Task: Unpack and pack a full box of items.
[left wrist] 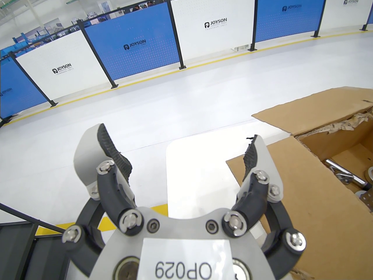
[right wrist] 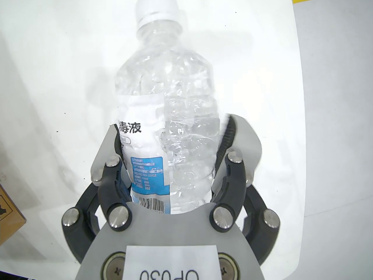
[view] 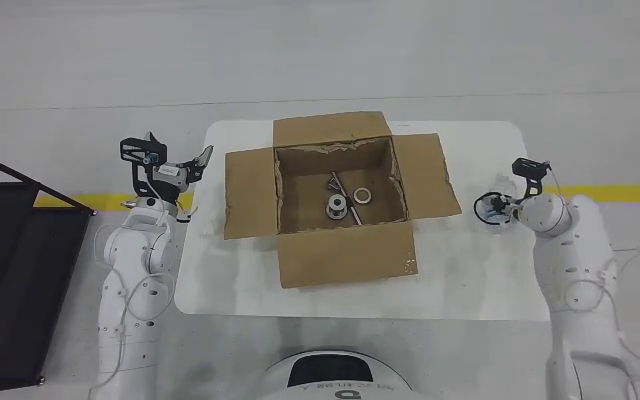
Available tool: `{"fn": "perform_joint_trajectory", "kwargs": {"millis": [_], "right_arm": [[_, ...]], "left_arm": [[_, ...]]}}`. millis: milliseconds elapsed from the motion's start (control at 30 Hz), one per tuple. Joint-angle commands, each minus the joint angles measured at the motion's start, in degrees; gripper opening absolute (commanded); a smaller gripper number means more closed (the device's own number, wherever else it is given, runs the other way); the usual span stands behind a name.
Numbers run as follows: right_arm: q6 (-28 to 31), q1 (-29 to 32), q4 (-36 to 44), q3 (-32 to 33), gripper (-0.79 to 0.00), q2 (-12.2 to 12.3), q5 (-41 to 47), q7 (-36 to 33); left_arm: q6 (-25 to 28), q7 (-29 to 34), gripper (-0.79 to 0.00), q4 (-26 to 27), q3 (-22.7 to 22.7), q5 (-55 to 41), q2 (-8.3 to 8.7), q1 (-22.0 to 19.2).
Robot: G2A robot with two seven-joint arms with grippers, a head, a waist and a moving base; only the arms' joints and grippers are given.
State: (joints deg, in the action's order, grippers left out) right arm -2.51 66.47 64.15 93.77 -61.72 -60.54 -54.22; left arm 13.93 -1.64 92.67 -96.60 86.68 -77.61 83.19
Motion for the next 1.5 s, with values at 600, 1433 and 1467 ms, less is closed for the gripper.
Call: {"fn": "perform_joint_trajectory", "kwargs": {"millis": [600, 1433, 1467], "right_arm": [[6.6, 17.0, 19.8, 15.3, -0.785, 0.5, 24.8, 9.4], [9.2, 24.7, 62.4, -0.3, -0.785, -0.2, 25.5, 5.1], [8.5, 22.5, 61.8, -3.3, -0.785, -0.3, 23.6, 4.4]], "left_arm": [[0.0, 0.0, 0.000, 0.0, 0.0, 0.0, 0.00, 0.0], [0.0, 0.0, 0.000, 0.0, 0.0, 0.0, 0.00, 0.0], [0.0, 0.0, 0.000, 0.0, 0.0, 0.0, 0.00, 0.0]]}}
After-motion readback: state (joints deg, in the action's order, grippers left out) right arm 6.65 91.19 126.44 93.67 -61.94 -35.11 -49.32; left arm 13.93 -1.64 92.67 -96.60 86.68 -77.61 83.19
